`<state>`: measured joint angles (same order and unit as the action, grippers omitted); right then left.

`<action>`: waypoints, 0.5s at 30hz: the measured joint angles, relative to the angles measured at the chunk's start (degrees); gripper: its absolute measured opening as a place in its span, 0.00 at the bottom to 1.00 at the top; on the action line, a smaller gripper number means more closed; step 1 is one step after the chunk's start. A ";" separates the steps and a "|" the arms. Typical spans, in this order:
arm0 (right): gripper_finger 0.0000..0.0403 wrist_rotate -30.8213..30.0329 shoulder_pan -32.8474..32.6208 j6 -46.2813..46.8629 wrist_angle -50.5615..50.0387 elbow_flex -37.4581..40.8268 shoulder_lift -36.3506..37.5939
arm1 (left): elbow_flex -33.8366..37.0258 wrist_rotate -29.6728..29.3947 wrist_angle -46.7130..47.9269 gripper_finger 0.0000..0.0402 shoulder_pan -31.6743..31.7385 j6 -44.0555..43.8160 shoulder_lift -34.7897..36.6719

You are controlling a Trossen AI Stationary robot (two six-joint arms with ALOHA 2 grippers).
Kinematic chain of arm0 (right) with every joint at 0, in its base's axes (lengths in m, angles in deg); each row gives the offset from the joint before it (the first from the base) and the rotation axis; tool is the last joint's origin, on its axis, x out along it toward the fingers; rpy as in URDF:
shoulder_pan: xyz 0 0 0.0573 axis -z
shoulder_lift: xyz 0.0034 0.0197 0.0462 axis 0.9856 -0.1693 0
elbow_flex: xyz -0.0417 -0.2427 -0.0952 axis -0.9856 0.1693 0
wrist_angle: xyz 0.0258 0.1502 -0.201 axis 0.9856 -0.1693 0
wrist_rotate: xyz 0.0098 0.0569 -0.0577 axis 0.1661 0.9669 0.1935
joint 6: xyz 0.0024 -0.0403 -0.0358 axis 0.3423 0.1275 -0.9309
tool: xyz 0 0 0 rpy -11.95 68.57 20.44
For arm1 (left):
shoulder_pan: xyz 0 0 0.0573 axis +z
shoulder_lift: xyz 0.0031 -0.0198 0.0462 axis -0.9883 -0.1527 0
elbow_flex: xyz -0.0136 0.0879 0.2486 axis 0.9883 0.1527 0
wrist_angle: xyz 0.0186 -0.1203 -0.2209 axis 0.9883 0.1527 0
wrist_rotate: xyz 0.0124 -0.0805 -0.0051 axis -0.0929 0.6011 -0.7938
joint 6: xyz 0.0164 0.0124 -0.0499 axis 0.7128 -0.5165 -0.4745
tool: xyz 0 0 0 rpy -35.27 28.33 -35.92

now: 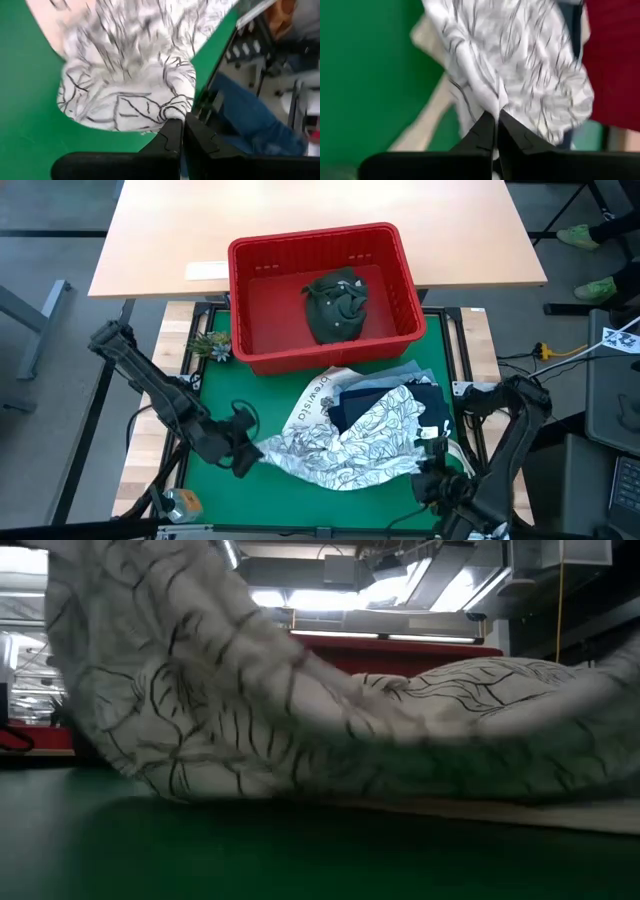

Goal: Fold laundry
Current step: Fold the patterned white shirt

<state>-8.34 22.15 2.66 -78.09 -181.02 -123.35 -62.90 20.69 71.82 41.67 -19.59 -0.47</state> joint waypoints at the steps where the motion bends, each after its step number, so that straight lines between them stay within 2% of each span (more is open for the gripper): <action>1: 0.03 -0.96 0.00 0.13 0.89 -0.09 1.25 | 0.00 -1.07 0.92 0.00 0.00 0.00 1.09; 8: 0.02 -2.30 0.00 7.97 0.28 0.42 7.80 | 0.00 -3.47 6.61 0.00 0.00 -0.11 6.13; 15: 0.01 -6.03 0.00 9.79 0.34 0.42 14.75 | 0.00 -4.92 9.14 0.00 0.00 0.00 9.41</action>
<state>-14.37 22.15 12.44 -77.76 -180.60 -108.61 -62.90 15.78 80.95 41.67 -19.59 8.94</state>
